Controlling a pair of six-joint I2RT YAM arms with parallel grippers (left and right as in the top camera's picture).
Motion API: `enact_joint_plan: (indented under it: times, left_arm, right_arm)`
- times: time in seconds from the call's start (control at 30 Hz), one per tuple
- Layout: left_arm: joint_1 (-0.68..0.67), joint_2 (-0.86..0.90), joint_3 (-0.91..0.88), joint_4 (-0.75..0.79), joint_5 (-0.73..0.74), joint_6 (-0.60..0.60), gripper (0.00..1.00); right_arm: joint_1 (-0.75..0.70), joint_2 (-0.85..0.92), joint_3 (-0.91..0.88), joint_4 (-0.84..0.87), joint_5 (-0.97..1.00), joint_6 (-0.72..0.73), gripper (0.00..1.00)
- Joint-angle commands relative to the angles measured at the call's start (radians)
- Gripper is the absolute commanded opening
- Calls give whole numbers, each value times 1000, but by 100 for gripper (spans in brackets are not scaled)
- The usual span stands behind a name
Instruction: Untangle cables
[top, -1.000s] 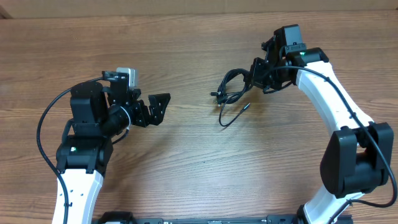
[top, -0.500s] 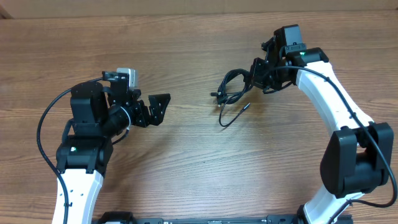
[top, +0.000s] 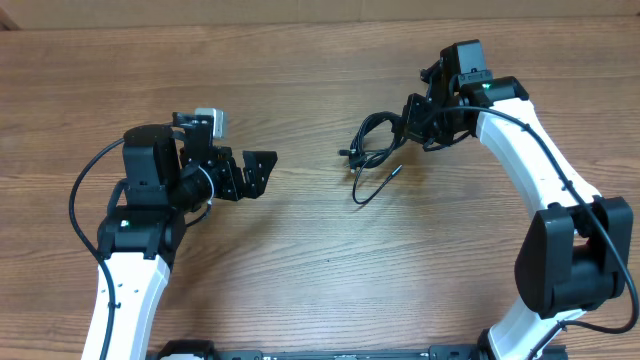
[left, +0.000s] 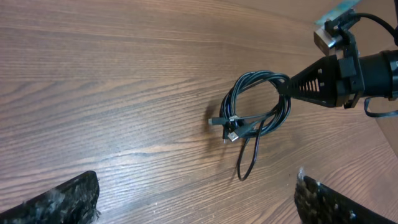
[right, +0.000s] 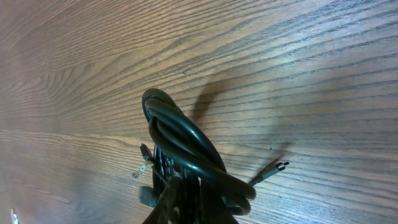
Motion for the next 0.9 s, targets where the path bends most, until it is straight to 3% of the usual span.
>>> enact_joint_plan:
  times: [0.0,0.23,0.37,0.57,0.87]
  left_arm:
    - [-5,6,19,27,27,-10,100]
    - [-5,6,27,131,48,-18,90]
    - [-10,22,127,50,41,-40,88]
    - [-67,74,321,-114,-119,-40,89]
    - [-193,189,359,-120,-188,-45,88]
  right_arm:
    - [-3,-31,26,2,-16,0,4]
    - [-3,-31,26,6,-16,-6,4]
    - [-3,-31,26,1,-17,-32,4]
    - [-3,-31,26,-1,-29,-50,4]
    - [-3,-60,42,24,-103,-50,4]
